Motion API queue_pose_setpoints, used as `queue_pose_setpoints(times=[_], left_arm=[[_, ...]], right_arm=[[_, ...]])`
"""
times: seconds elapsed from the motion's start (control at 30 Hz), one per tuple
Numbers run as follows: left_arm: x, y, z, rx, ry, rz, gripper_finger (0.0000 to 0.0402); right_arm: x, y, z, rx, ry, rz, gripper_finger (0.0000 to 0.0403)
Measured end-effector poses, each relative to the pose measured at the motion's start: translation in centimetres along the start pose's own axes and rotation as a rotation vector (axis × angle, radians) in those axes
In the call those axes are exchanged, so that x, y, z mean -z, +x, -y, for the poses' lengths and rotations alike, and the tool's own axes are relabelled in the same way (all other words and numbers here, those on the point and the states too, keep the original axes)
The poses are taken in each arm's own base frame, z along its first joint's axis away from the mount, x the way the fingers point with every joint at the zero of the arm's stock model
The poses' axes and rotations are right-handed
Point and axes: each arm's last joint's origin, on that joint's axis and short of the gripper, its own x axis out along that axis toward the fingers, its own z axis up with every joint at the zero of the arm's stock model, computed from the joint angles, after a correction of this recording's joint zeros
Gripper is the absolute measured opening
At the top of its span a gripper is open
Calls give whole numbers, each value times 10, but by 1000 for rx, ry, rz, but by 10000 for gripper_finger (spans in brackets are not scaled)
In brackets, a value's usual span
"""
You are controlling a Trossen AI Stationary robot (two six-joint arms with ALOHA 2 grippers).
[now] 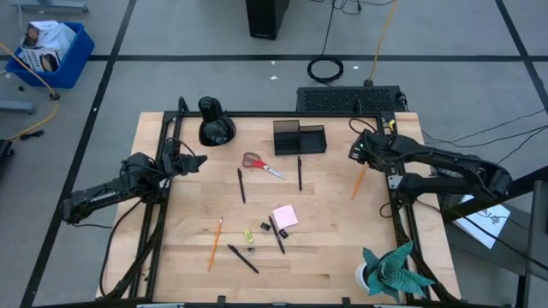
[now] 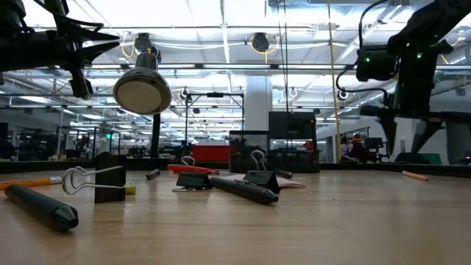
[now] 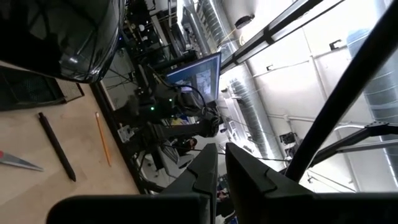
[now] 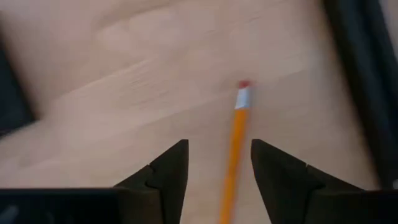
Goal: Pick and place office supplies into organizer
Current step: Put the orange pencil into the black desk organizer
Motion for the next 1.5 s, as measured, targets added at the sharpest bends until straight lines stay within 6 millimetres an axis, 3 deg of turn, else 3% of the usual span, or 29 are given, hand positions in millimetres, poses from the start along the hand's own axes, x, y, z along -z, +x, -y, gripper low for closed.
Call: queue_pose_setpoints(times=[1.2,1.5], left_arm=[[-2,0,7,75,32,14,35],[-2,0,7,77,30,12,35]], right_arm=[[-15,39,-4,185,-2,-16,166],[-17,45,-8,189,-23,-17,125]])
